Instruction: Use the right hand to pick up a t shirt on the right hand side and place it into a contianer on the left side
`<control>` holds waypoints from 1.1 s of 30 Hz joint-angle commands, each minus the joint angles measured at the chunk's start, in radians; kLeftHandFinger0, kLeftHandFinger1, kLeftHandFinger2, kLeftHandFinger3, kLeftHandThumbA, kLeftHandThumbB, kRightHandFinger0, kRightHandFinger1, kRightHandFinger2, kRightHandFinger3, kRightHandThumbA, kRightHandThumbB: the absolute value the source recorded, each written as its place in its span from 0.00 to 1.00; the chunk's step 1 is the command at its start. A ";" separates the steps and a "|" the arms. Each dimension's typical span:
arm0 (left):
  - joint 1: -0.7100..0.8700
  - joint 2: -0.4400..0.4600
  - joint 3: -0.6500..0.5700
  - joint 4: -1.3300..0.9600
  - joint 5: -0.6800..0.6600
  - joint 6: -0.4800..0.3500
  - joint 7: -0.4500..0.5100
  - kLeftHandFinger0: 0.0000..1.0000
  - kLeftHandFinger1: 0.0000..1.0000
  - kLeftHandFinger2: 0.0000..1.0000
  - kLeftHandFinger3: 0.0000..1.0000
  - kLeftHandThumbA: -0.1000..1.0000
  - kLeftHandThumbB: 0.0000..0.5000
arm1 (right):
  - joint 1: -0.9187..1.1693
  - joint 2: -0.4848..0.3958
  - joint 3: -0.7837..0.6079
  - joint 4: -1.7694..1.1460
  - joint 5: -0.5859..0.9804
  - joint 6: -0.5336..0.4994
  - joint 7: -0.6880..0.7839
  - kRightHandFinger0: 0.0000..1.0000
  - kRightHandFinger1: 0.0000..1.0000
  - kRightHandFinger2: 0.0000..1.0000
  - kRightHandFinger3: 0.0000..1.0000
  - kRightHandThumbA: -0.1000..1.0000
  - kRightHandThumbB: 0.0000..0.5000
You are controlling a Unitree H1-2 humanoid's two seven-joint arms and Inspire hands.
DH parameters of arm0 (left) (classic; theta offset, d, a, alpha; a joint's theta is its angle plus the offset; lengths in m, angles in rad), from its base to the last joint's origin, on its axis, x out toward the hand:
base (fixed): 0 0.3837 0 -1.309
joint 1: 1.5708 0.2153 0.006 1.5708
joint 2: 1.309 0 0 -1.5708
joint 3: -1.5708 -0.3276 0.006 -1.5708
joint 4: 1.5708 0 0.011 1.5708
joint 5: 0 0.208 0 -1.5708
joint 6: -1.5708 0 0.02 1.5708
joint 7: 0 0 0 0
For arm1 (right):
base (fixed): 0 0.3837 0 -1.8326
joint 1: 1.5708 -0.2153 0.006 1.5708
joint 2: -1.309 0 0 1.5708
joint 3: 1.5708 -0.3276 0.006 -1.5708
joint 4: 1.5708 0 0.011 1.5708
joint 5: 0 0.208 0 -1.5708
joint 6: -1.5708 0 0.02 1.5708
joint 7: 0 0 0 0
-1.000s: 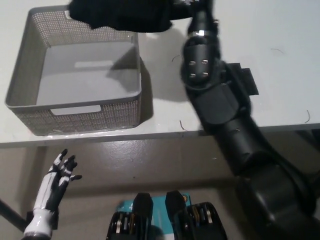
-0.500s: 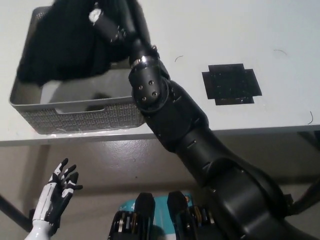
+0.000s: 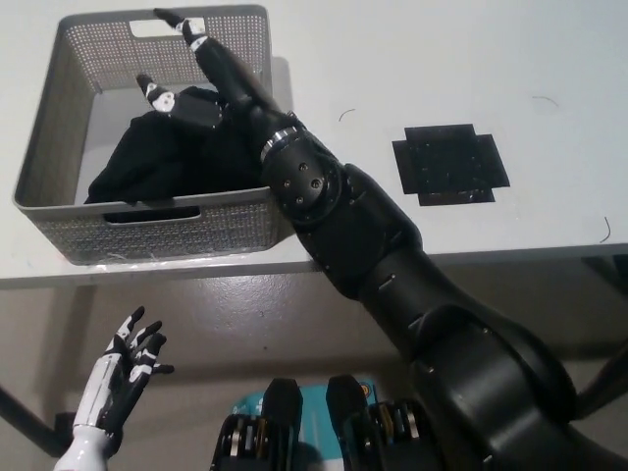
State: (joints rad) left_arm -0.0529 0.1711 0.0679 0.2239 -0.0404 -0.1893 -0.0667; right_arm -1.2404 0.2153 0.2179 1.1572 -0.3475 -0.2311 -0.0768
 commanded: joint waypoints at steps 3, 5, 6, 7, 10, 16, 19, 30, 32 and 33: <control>-0.010 -0.001 0.000 -0.024 0.032 -0.037 0.023 0.65 0.86 0.89 1.00 0.75 0.83 | -0.066 -0.007 0.037 -0.041 0.010 0.021 0.131 1.00 1.00 1.00 1.00 0.78 1.00; -0.007 -0.002 0.000 -0.023 0.027 -0.041 0.018 0.66 0.86 0.90 1.00 0.74 0.80 | -0.051 -0.027 0.060 -0.100 -0.015 0.030 0.125 1.00 1.00 1.00 1.00 0.84 1.00; -0.003 -0.003 0.001 -0.024 0.027 -0.042 0.019 0.66 0.86 0.90 1.00 0.74 0.80 | -0.047 -0.027 0.064 -0.106 -0.014 0.033 0.126 1.00 1.00 1.00 1.00 0.84 1.00; 0.002 -0.006 0.004 -0.022 0.015 -0.047 0.015 0.66 0.86 0.90 1.00 0.74 0.83 | -0.028 -0.045 0.069 -0.176 -0.021 0.056 0.133 1.00 1.00 1.00 1.00 0.85 1.00; 0.012 -0.005 0.006 -0.030 0.012 -0.037 0.013 0.69 0.88 0.89 1.00 0.75 0.84 | 0.026 -0.091 0.081 -0.375 -0.034 0.139 0.170 1.00 1.00 1.00 1.00 0.93 1.00; 0.021 0.010 0.019 -0.037 -0.009 -0.020 0.002 0.72 0.88 0.88 1.00 0.73 0.80 | 0.206 -0.211 0.052 -0.810 -0.045 0.154 0.188 1.00 1.00 1.00 1.00 0.95 1.00; 0.020 0.017 0.015 -0.032 -0.002 -0.044 -0.001 0.73 0.90 0.92 1.00 0.74 0.75 | 0.324 -0.280 0.028 -1.014 -0.041 0.179 0.217 1.00 1.00 1.00 1.00 0.94 1.00; 0.017 0.011 0.014 -0.004 -0.036 -0.071 -0.024 0.71 0.90 0.93 1.00 0.71 0.80 | 0.852 -0.495 -0.078 -1.525 0.062 0.085 0.205 1.00 1.00 1.00 1.00 0.79 0.99; 0.018 0.008 0.014 -0.005 -0.039 -0.069 -0.023 0.72 0.90 0.93 1.00 0.71 0.80 | 0.880 -0.506 -0.082 -1.538 0.063 0.074 0.199 1.00 1.00 1.00 1.00 0.79 0.99; 0.019 0.004 0.013 -0.007 -0.030 -0.070 -0.016 0.71 0.90 0.92 1.00 0.71 0.79 | 0.973 -0.526 -0.098 -1.551 0.081 0.031 0.181 1.00 1.00 1.00 1.00 0.79 0.92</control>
State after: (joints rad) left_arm -0.0325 0.1707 0.0643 0.2447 -0.0328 -0.1892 -0.0681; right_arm -0.5599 -0.1396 0.2469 0.1269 -0.3698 -0.1072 0.0758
